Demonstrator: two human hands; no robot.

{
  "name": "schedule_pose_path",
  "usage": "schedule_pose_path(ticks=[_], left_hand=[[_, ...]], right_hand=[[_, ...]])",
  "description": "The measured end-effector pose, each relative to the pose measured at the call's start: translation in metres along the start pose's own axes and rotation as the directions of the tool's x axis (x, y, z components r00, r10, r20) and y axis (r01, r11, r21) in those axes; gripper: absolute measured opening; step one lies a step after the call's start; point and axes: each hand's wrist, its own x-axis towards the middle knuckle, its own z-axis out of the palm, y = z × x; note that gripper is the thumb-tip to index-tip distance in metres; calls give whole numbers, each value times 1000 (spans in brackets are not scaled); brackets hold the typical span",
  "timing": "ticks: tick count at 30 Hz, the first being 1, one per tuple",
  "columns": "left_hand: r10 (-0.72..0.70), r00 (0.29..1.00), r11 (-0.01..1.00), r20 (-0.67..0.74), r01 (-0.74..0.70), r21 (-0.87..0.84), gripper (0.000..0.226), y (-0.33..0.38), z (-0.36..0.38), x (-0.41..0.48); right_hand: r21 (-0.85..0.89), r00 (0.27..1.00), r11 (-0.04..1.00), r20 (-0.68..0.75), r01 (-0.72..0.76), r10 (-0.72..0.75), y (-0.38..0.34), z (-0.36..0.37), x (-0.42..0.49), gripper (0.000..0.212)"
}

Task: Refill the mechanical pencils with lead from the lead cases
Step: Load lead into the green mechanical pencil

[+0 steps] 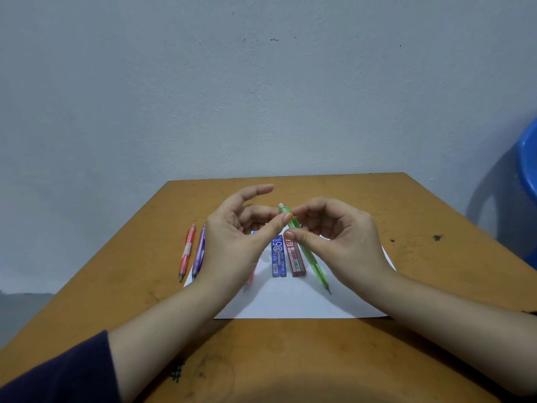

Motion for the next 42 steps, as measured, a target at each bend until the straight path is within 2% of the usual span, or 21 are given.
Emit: schedule_pose_path(ticks=[3, 7, 9, 11, 16, 20, 22, 25, 29, 37, 39, 42], left_hand=[[-1, 1000, 1000, 3, 1, 11, 32, -1, 0, 0], [-7, 1000, 1000, -27, 6, -20, 18, 0, 0, 1], [-12, 998, 999, -67, 10, -36, 17, 0, -3, 3], [-16, 995, 999, -101, 12, -36, 16, 1, -5, 6], [-43, 985, 994, -170, 25, -104, 14, 7, -7, 9], [-49, 988, 997, -147, 40, -65, 13, 9, -6, 7], [-71, 990, 996, -122, 65, -56, 14, 8, -7, 6], [-79, 992, 997, -100, 79, -10, 16, 4, -6, 4], [-96, 992, 995, -85, 99, 24, 16, 3, -4, 4], [-118, 993, 987, -8, 118, 105, 14, 0, -5, 2], [-112, 993, 977, 21, 106, 184, 14, -3, -6, 3], [-108, 993, 965, 48, 93, 246, 13, -8, -8, 5]], right_hand=[[21, 1000, 1000, 4, 7, -7, 0, 0, -1, 23], [144, 999, 989, -32, -34, 39, 3, 0, 4, 19], [134, 998, 990, -51, -39, 46, 6, -6, 9, 12], [85, 993, 995, -94, -58, 66, 13, -16, 17, 16], [-154, 977, 972, -150, -175, 153, 42, -40, 35, 30], [-443, 945, 853, 34, -277, 324, 65, -53, 40, 28], [-604, 912, 764, 144, -226, 384, 73, -55, 41, 21], [-726, 894, 684, 257, -71, 366, 77, -54, 42, 18], [-709, 885, 705, 334, 9, 324, 75, -48, 39, 16], [-683, 916, 727, 331, 68, 226, 73, -43, 37, 6], [-656, 940, 754, 279, 37, 197, 68, -40, 36, 7], [-573, 965, 814, 145, -98, 218, 53, -35, 33, 9]])
